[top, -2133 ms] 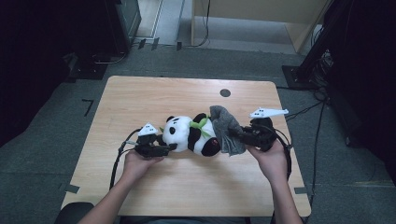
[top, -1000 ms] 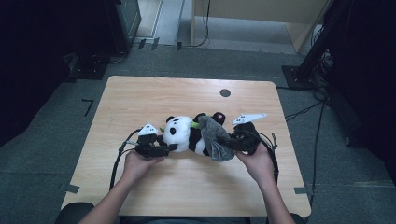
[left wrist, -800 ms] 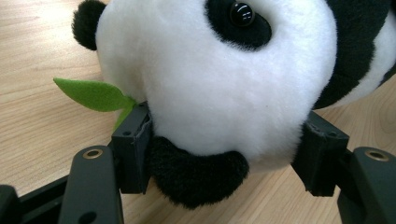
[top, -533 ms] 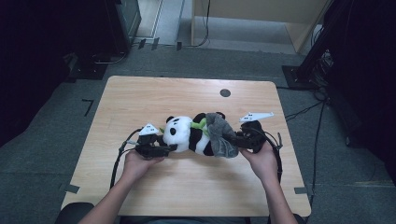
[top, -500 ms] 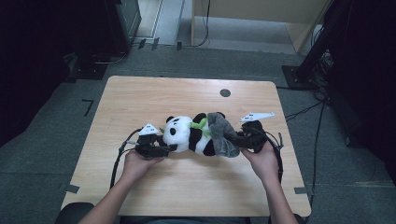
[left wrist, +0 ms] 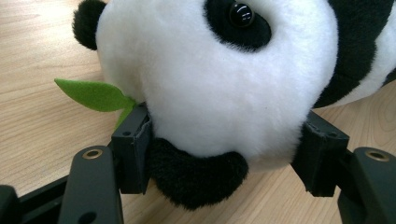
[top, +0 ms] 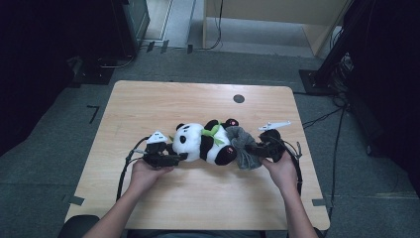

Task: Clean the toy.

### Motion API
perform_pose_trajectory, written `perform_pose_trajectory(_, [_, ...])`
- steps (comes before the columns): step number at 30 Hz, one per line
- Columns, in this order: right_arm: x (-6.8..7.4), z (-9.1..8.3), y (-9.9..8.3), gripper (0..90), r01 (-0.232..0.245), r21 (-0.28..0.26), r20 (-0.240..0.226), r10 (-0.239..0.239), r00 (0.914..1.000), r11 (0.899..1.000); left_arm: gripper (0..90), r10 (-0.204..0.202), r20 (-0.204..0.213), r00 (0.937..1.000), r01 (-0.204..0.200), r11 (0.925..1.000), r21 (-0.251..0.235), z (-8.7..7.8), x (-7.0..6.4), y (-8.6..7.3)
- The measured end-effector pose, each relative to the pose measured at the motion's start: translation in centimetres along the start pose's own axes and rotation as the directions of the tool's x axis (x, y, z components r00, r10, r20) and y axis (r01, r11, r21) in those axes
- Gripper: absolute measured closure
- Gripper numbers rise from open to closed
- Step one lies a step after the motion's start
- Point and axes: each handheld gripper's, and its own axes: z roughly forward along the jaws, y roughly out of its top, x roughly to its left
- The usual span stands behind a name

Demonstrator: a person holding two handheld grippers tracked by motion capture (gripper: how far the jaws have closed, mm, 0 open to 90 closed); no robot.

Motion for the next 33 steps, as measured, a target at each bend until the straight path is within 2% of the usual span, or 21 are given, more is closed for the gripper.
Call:
perform_pose_trajectory(2, [-0.4, -0.3, -0.1, 76.8, -0.016, -0.016, 0.005, 0.016, 0.9999, 1.000, 32.8, 0.001, 0.001, 1.0000, -0.001, 1.0000, -0.002, 0.0, 0.0, 0.0])
perform_pose_trajectory(7, [-0.8, -1.7, 0.1, 76.8, -0.045, -0.083, -0.018, 0.043, 0.9989, 0.996, 32.8, 0.006, 0.003, 1.0000, -0.006, 1.0000, -0.002, 0.0, 0.0, 0.1])
perform_pose_trajectory(14, [0.0, -3.7, 0.9, 76.8, -0.016, -0.153, -0.022, 0.013, 0.9997, 0.988, 33.1, 0.016, 0.002, 0.9999, -0.016, 0.9999, 0.004, -0.1, 0.0, 0.1])
perform_pose_trajectory(17, [-0.1, -4.1, 1.0, 76.8, -0.020, -0.161, -0.016, 0.018, 0.9997, 0.987, 33.2, 0.021, -0.001, 0.9998, -0.021, 0.9997, 0.007, -0.2, 0.1, 0.2])
perform_pose_trajectory(23, [-1.8, -4.4, 0.3, 76.7, -0.048, -0.166, 0.015, 0.051, 0.9986, 0.985, 33.1, 0.025, -0.001, 0.9997, -0.025, 0.9997, 0.008, -0.2, 0.1, 0.2])
perform_pose_trajectory(30, [-3.8, -4.0, -0.6, 75.7, -0.079, -0.162, 0.063, 0.090, 0.9939, 0.984, 33.0, 0.028, -0.004, 0.9996, -0.028, 0.9996, 0.006, -0.2, 0.0, 0.1])
perform_pose_trajectory(33, [-4.4, -3.8, -0.8, 75.7, -0.075, -0.162, 0.096, 0.092, 0.9911, 0.984, 33.0, 0.027, -0.003, 0.9996, -0.027, 0.9996, 0.003, -0.2, 0.1, 0.1])
